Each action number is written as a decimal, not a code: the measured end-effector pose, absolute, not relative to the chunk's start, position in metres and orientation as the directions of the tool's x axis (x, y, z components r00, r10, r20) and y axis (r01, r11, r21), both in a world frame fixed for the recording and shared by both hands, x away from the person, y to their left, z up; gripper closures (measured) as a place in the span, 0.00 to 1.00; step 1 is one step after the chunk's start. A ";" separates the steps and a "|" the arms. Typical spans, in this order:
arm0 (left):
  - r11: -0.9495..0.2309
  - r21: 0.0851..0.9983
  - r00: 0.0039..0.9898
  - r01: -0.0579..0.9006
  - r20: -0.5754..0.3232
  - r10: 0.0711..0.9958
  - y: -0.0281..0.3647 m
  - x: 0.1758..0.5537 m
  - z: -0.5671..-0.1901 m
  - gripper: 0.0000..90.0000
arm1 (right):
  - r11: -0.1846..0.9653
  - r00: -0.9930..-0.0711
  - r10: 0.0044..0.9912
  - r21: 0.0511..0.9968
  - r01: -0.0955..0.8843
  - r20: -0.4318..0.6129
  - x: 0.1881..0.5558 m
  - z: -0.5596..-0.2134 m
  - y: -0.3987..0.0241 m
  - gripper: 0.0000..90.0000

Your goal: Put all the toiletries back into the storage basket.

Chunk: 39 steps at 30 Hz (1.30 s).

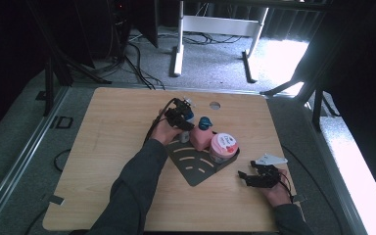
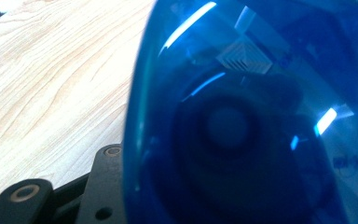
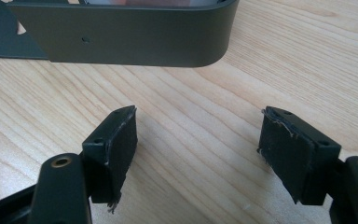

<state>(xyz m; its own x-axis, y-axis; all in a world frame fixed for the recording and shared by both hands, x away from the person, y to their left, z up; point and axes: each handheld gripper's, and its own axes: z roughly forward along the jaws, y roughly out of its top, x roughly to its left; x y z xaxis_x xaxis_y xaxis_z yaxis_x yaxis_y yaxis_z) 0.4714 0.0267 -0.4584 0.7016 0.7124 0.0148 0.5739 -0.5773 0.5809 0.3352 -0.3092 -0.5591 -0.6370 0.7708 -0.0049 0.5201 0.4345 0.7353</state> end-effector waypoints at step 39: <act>-0.519 0.599 0.683 0.610 -0.067 0.727 0.040 0.468 -0.465 0.39 | 0.434 -0.636 0.772 0.735 0.521 -0.006 0.335 -0.559 -0.309 0.30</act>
<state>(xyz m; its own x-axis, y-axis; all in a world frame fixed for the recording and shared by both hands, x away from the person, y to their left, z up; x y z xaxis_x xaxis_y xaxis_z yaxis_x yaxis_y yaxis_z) 0.4682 0.0402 -0.4651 0.6835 0.7269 -0.0669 0.6102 -0.5186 0.5989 0.3350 -0.3090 -0.5591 -0.6356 0.7720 -0.0058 0.5206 0.4340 0.7353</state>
